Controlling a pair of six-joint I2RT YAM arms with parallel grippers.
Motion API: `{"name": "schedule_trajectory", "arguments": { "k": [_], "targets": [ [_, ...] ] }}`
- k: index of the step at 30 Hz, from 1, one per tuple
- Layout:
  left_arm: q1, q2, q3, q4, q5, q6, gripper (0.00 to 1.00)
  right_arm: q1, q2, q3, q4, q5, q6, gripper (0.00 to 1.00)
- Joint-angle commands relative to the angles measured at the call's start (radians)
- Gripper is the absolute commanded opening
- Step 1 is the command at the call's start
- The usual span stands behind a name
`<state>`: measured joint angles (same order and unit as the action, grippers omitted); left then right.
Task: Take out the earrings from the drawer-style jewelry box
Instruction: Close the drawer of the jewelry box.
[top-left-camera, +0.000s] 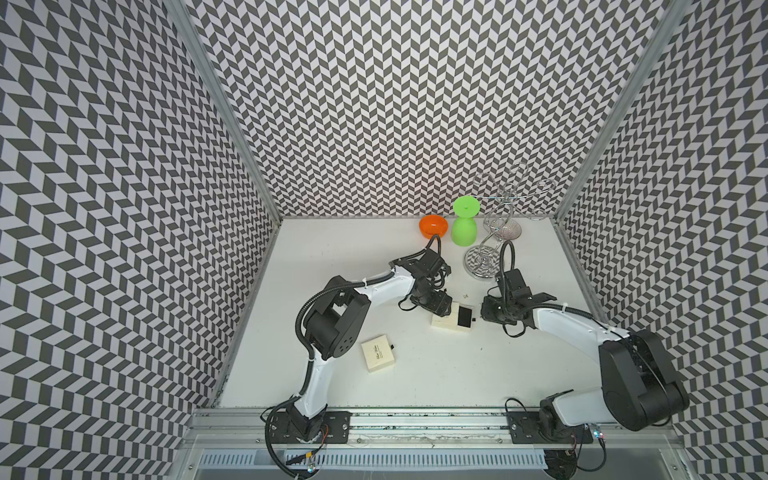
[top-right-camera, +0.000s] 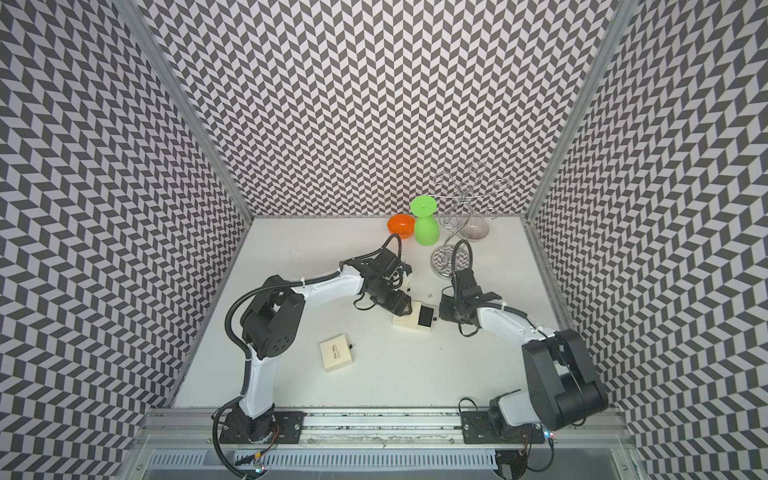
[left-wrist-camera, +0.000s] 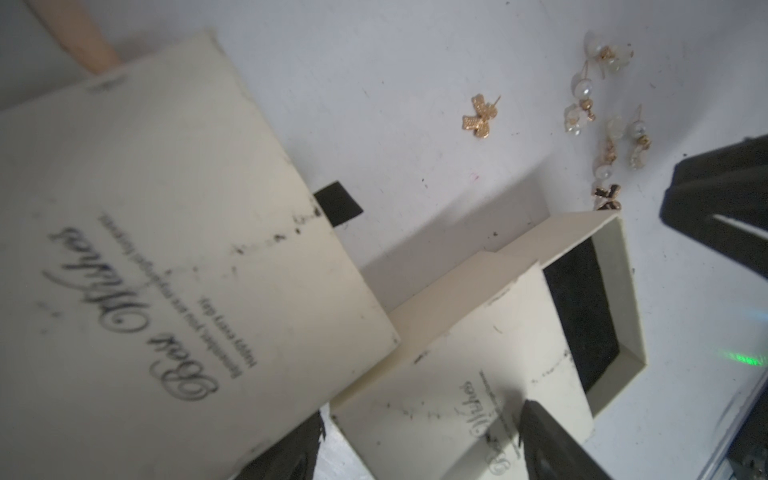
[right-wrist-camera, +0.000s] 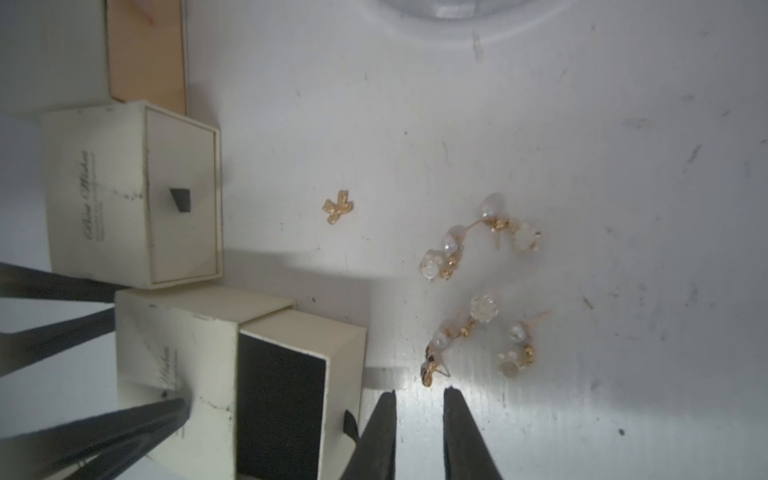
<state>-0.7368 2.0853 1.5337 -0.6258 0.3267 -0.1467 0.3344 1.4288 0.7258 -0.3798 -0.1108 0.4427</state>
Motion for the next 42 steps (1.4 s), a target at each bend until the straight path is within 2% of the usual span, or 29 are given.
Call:
{"name": "schedule_trajectory", "arguments": {
  "k": [1,8,13,17,23,28,33,35,39,42],
  "targets": [
    [0.005,-0.030,-0.004,-0.009,0.011,0.016,0.76,0.030,0.005,-0.021,0.065,-0.040,0.028,0.22],
    [0.005,-0.041,-0.007,0.000,0.072,0.028,0.74,0.070,0.052,0.012,0.151,-0.172,-0.004,0.22],
    [0.011,-0.048,-0.010,0.003,0.069,0.024,0.74,0.128,0.128,0.098,0.180,-0.240,-0.017,0.22],
    [0.043,-0.054,-0.020,0.004,0.033,-0.010,0.72,0.174,0.196,0.179,0.189,-0.253,-0.012,0.22],
    [0.116,-0.088,-0.066,0.036,-0.018,-0.059,0.70,0.187,0.316,0.320,0.172,-0.273,-0.016,0.22],
    [0.125,-0.109,-0.076,0.002,-0.166,-0.054,0.71,0.189,0.384,0.402,0.179,-0.306,0.004,0.22],
    [0.132,-0.187,-0.136,-0.021,-0.345,-0.099,0.79,0.199,0.386,0.426,0.152,-0.262,0.010,0.23],
    [0.132,-0.252,-0.185,-0.019,-0.391,-0.111,0.85,0.201,0.357,0.409,0.142,-0.219,0.001,0.23],
    [0.132,-0.445,-0.315,-0.033,-0.363,-0.117,0.99,0.200,0.286,0.365,0.101,-0.134,-0.034,0.23],
    [0.137,-0.554,-0.392,-0.109,-0.339,-0.153,1.00,0.199,0.240,0.327,0.083,-0.108,-0.055,0.23]
  ]
}}
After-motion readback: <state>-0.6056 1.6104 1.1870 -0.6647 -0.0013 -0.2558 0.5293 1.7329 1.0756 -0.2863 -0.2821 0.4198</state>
